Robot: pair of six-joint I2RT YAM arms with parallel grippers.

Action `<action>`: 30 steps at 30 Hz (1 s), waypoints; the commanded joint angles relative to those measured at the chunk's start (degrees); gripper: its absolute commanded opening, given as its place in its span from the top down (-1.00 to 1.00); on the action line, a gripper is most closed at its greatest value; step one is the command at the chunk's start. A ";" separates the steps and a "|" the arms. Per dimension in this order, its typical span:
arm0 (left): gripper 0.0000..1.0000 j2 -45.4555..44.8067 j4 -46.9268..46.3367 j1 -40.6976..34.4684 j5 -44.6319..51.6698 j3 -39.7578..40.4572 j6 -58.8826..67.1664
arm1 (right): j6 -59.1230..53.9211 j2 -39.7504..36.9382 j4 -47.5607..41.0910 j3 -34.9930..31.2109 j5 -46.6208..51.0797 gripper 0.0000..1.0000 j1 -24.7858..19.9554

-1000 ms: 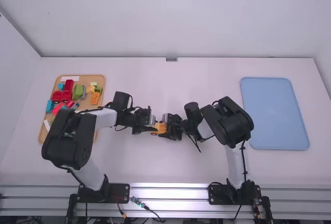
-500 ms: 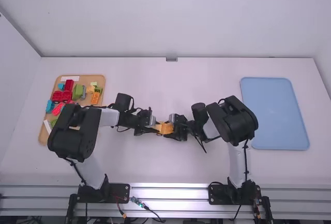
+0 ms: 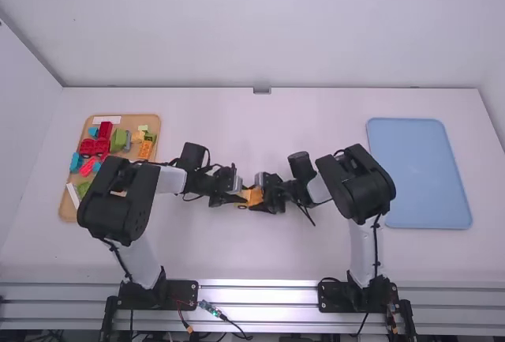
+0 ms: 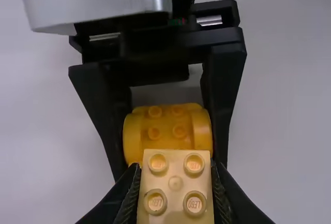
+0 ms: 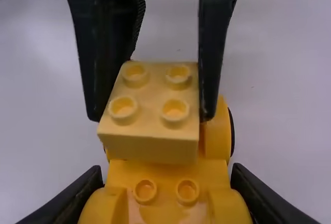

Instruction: Assemble lego blocks to make yellow taxi

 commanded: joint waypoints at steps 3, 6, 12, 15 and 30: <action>0.96 0.61 -0.33 -0.15 -2.10 -0.17 -1.39 | -0.39 1.44 1.40 -3.04 5.66 0.29 0.04; 0.96 0.81 1.01 -0.15 -1.62 -0.79 -1.47 | 1.14 1.42 4.90 -4.33 5.97 0.29 0.07; 0.96 2.78 8.15 -0.15 -1.33 -2.78 -6.50 | 2.34 1.42 7.45 -5.46 7.30 0.28 0.04; 0.96 3.26 10.62 -0.15 0.20 -3.89 -6.89 | 1.92 1.42 7.56 -5.55 7.37 0.29 0.15; -0.69 0.28 9.90 1.81 0.81 -3.08 -9.52 | 2.38 1.42 7.32 -5.35 7.48 0.25 0.04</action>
